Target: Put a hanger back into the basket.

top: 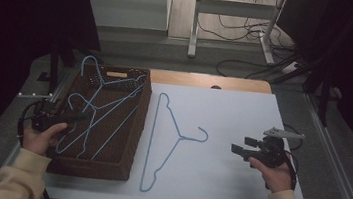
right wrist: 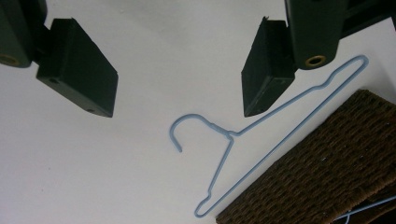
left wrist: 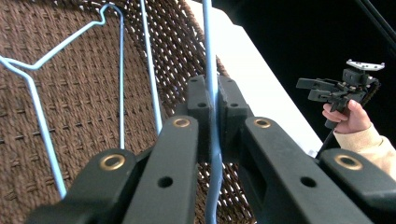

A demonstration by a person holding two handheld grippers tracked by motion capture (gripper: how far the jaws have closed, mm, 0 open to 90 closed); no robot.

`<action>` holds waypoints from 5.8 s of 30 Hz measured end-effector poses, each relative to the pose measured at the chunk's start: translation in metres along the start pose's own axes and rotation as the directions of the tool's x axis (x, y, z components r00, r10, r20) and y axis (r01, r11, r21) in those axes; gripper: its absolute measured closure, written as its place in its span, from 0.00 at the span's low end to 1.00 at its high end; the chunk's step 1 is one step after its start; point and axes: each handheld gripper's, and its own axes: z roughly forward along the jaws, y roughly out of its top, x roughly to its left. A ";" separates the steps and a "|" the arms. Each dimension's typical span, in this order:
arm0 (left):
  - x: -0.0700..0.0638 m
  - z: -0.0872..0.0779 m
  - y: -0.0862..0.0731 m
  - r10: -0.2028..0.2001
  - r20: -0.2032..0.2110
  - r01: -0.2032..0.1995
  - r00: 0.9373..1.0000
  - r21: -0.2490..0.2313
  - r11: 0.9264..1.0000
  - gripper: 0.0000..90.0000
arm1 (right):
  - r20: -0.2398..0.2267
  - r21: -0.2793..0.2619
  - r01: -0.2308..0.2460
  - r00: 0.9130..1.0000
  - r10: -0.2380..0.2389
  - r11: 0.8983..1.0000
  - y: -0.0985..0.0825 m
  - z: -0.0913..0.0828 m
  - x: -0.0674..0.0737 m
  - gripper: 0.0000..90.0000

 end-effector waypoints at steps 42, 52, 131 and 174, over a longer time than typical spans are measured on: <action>-0.005 0.011 0.003 0.079 -0.174 -0.060 0.981 0.112 0.992 0.41 | -0.005 -0.003 0.001 1.000 -0.001 1.000 0.000 -0.002 0.001 0.30; -0.020 0.003 0.002 0.136 -0.173 -0.121 0.975 0.096 0.988 0.32 | -0.006 -0.001 0.006 1.000 -0.006 1.000 0.001 -0.001 0.001 0.30; -0.099 0.061 -0.038 0.317 0.040 -0.319 0.947 0.189 0.929 0.27 | -0.003 0.259 0.139 0.990 -0.143 0.956 0.046 0.146 0.074 0.53; -0.098 0.057 -0.033 0.316 0.042 -0.318 0.948 0.179 0.931 0.27 | 0.090 0.549 0.111 0.978 -0.190 0.829 -0.015 0.103 0.072 1.00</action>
